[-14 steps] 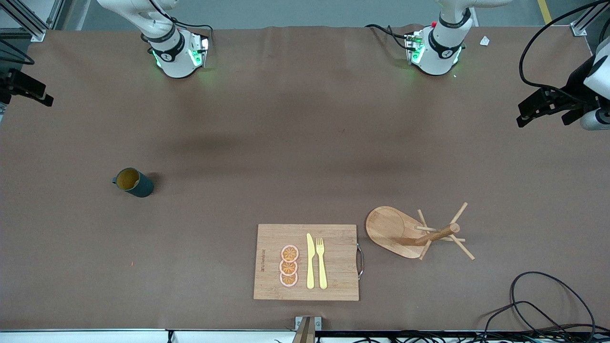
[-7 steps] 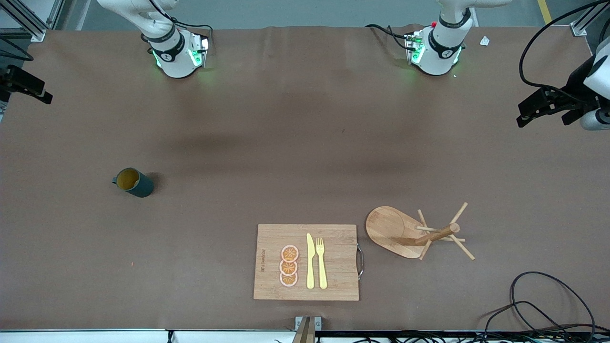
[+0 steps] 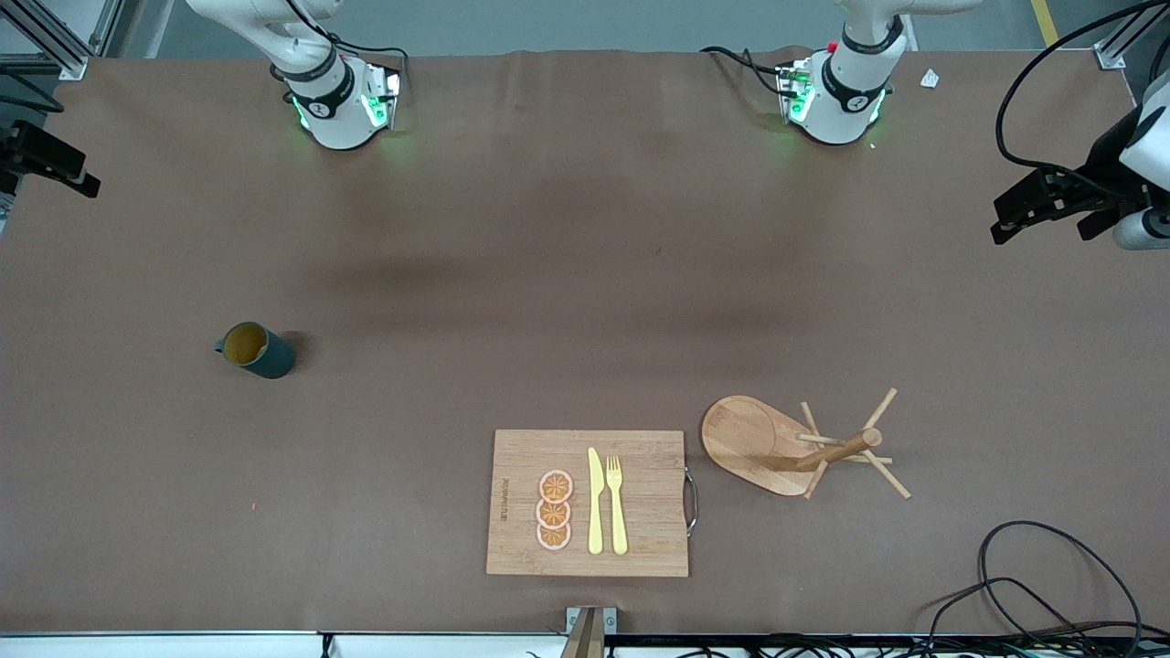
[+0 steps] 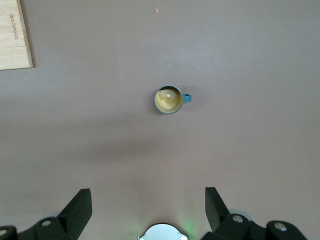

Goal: Transfer cup from left to right arm and place

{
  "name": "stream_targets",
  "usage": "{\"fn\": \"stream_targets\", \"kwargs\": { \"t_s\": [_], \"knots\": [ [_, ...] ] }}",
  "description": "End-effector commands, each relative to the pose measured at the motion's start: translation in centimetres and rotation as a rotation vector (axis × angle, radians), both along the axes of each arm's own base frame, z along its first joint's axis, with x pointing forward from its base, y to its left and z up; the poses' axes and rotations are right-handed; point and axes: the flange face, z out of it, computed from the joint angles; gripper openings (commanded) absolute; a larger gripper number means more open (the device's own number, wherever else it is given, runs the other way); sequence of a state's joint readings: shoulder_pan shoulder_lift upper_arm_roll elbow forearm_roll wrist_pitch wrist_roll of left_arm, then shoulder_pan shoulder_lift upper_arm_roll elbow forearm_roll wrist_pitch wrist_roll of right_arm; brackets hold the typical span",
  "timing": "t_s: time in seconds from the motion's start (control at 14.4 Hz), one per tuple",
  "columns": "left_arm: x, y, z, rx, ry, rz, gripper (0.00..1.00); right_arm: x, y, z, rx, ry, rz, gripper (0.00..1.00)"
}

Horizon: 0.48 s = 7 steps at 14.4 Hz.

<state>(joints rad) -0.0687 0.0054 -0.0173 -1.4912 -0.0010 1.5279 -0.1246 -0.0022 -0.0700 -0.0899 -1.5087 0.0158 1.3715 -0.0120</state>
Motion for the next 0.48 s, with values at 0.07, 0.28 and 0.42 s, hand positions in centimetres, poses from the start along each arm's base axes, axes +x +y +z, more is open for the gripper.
{"fn": "stream_targets", "kwargs": {
  "t_s": [0.07,0.28,0.42],
  "knots": [
    [0.32,0.00,0.49,-0.008,-0.009,0.010,1.00,-0.72,-0.39,0.36,-0.005,0.001,0.046,1.00],
    [0.32,0.00,0.42,-0.008,-0.008,0.008,1.00,-0.87,-0.56,0.19,-0.003,0.015,0.068,1.00],
    [0.32,0.01,0.42,-0.006,-0.008,0.012,1.00,-0.87,-0.56,0.19,-0.002,0.015,0.068,1.00]
  ]
}}
